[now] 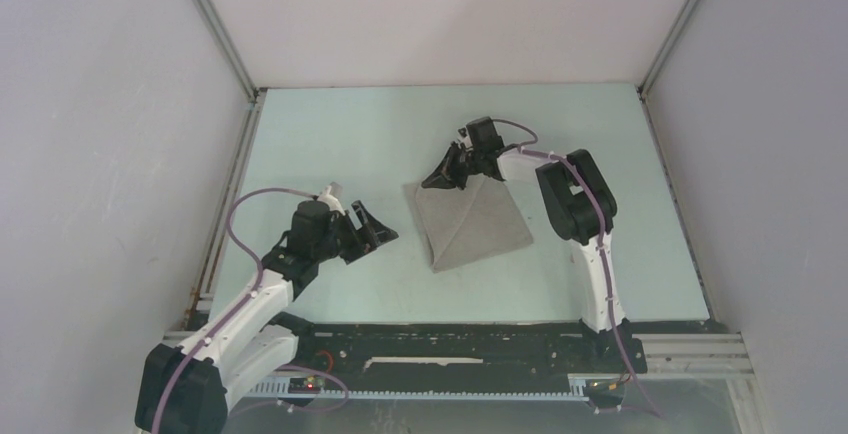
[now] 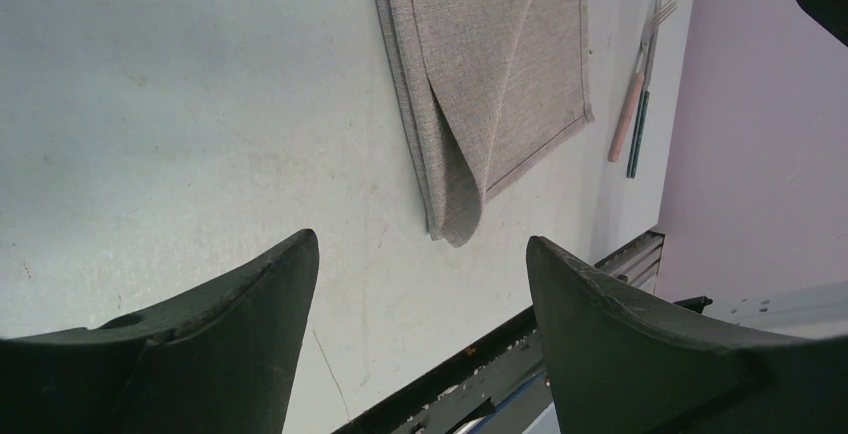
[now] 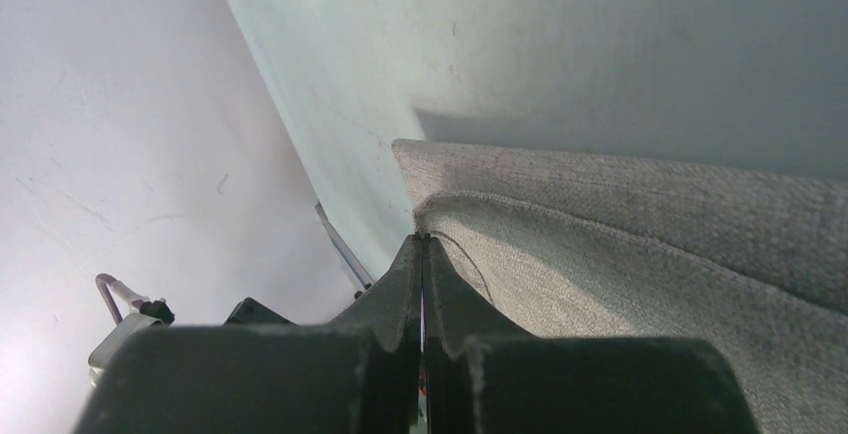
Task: Fold the napkin into a case and place the utensils inside
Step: Fold the top corner of the square-folded napkin at the center of the board.
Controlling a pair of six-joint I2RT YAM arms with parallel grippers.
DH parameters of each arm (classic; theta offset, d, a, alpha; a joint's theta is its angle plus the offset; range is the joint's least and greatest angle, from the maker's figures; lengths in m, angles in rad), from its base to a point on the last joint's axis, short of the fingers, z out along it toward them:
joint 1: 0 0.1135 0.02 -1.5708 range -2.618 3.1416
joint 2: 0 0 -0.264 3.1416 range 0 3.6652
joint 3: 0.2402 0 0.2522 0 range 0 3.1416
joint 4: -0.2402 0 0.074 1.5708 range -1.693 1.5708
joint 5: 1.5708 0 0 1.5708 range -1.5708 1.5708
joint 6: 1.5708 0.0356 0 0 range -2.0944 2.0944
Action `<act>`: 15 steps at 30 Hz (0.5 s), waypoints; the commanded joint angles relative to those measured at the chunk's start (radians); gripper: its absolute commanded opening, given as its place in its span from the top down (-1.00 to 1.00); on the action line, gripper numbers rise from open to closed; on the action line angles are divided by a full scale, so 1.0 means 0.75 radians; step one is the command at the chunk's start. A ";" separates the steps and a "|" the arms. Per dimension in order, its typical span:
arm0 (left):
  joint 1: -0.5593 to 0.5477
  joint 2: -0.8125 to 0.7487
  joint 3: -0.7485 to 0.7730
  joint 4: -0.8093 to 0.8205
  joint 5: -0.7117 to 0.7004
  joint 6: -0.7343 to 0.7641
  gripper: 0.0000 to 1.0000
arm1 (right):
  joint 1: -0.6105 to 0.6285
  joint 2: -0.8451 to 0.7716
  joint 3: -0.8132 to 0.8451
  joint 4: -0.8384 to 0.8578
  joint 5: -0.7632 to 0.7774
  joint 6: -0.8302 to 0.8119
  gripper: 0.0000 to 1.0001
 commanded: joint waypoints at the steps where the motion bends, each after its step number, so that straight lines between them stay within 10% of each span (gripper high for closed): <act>1: 0.012 0.003 0.017 0.015 0.011 0.032 -0.63 | 0.025 0.040 0.081 -0.057 -0.029 -0.044 1.00; 15: 0.014 0.006 0.013 0.023 0.022 0.032 -0.64 | 0.048 0.098 0.161 -0.085 -0.055 -0.042 1.00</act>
